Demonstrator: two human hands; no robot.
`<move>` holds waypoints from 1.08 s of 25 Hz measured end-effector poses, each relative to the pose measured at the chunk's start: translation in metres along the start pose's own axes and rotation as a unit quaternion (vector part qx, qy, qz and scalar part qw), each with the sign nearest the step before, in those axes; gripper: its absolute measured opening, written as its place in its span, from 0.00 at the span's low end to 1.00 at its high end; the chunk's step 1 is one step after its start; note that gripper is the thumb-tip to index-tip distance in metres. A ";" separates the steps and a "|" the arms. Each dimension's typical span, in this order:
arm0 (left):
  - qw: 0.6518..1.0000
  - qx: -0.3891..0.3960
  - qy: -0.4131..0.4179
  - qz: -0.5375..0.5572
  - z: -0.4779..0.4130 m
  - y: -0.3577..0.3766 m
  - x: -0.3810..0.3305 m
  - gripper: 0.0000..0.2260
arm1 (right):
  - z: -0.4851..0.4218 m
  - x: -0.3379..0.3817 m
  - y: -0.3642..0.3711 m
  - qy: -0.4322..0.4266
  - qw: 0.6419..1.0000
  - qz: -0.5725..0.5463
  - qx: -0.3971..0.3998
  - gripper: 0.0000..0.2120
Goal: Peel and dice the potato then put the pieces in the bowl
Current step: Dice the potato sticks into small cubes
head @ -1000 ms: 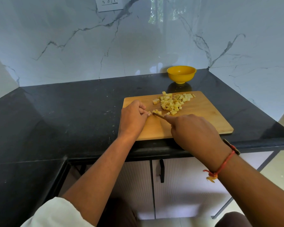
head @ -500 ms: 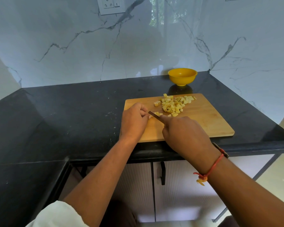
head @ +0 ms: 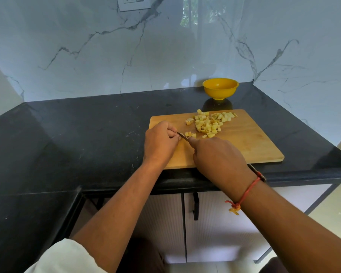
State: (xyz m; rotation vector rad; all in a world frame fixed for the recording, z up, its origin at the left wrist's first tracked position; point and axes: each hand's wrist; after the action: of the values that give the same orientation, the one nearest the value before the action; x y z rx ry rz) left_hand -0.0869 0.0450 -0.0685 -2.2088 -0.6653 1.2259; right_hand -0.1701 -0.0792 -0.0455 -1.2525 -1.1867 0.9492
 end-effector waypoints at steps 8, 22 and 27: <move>1.000 -0.001 -0.003 0.001 0.002 0.001 -0.003 0.06 | 0.009 -0.015 0.001 0.010 0.999 -0.011 0.031 0.30; 0.999 0.023 0.030 0.000 0.003 0.003 -0.003 0.08 | 0.014 -0.043 -0.009 0.023 0.985 -0.150 -0.082 0.21; 0.997 0.063 0.042 0.011 0.000 0.005 -0.005 0.19 | -0.016 -0.047 -0.001 0.066 0.952 -0.258 -0.148 0.20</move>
State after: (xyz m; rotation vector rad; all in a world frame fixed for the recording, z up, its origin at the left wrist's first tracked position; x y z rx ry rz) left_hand -0.0885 0.0387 -0.0689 -2.1544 -0.5173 1.1465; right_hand -0.1628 -0.1280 -0.0500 -1.1283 -1.4880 0.3046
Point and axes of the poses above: each hand's wrist, its own z-axis away from the middle knuckle, its own y-axis out of the palm, x = y × z, and after that the axes turned 6 degrees about y, right-handed
